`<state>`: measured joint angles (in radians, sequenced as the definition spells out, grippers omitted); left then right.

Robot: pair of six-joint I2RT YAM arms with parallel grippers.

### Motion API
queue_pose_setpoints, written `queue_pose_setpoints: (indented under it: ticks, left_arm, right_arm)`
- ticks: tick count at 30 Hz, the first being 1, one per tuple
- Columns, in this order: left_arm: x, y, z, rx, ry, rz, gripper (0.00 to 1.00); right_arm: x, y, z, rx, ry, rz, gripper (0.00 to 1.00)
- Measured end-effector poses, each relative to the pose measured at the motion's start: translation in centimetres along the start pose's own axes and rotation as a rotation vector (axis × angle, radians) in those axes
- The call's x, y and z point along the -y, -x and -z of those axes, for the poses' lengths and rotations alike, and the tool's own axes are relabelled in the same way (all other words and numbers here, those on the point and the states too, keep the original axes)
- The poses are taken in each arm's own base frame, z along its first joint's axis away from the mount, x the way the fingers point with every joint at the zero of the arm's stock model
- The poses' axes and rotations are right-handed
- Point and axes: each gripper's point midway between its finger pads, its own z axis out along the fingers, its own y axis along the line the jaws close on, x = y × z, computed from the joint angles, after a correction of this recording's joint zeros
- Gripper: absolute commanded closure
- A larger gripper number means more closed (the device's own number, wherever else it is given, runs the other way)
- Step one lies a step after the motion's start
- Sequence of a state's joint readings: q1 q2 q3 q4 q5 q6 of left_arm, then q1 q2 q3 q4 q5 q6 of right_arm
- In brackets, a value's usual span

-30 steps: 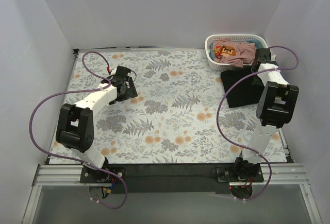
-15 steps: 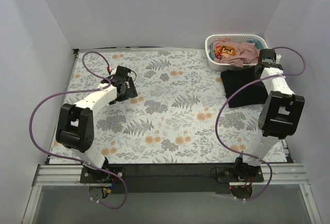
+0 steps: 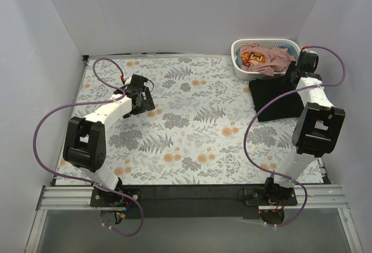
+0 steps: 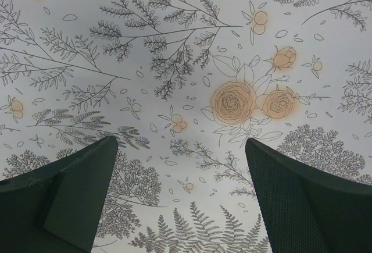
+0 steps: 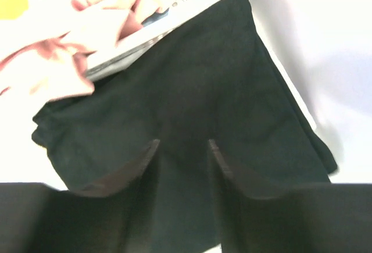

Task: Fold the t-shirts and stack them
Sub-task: Neatly place the folded tshirt to the corner

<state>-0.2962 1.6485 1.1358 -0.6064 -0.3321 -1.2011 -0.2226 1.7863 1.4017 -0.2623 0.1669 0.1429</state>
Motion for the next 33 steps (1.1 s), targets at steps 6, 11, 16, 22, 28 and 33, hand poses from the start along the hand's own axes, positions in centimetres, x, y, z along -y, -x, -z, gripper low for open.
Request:
queue_pose_setpoints:
  ticks: [6,11,16,22,28,33]
  left_arm:
    - [-0.1,-0.5,-0.6,-0.017,0.011,-0.007,0.09]
    - [-0.2,-1.1,-1.3,-0.039,0.025,-0.016,0.09]
    - [-0.3,-1.6,-1.9,-0.056,0.036,-0.028,0.09]
    - [-0.4,-2.1,-2.4,-0.070,0.048,-0.040,0.09]
    - [-0.2,-2.4,-2.5,-0.071,0.054,-0.056,0.09]
    - [0.0,-2.4,-2.4,-0.068,0.054,-0.064,0.09]
  right_arm:
    - [0.7,-0.6,-3.4,-0.004,0.021,-0.048,0.73]
    - [1.0,0.4,-5.4,0.033,0.007,-0.065,0.75]
    - [1.3,1.7,-7.5,0.070,-0.009,-0.073,0.75]
    - [2.5,0.8,-9.9,0.054,-0.053,-0.089,0.75]
    - [3.4,-0.3,-11.1,0.029,-0.066,-0.102,0.69]
    - [3.4,0.0,-11.0,0.029,-0.056,-0.101,0.56]
